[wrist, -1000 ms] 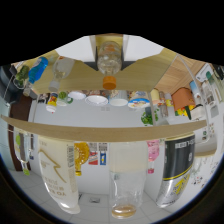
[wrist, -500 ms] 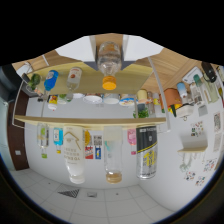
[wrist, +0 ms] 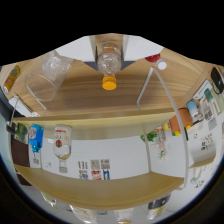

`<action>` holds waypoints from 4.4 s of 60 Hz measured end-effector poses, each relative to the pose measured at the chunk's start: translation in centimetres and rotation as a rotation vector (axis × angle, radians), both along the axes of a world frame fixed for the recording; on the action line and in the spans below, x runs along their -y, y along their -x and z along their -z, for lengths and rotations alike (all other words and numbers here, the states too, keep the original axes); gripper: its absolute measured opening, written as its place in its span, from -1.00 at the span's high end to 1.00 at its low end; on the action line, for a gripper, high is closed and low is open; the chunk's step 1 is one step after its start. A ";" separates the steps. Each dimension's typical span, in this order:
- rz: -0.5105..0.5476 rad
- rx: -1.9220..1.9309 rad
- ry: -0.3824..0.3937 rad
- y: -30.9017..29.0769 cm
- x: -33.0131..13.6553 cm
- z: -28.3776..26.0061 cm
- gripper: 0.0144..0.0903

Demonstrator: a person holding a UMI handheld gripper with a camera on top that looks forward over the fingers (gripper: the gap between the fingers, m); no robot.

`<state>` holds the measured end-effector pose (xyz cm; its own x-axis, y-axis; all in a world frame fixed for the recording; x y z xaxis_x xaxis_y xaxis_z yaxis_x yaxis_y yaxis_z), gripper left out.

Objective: Make me a cup of Vodka Sunrise.

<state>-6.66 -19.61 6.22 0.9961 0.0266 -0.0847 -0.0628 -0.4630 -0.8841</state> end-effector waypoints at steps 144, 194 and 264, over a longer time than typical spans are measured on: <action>0.053 0.018 -0.294 -18.7 -9.6 -30.5 0.40; 0.031 -0.038 -0.234 -18.7 2.8 -22.8 0.45; -0.546 1.949 -0.058 -18.7 0.0 -12.4 0.45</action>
<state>12.02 -19.61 18.63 -0.3708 0.2592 0.8918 0.9131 -0.0737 0.4010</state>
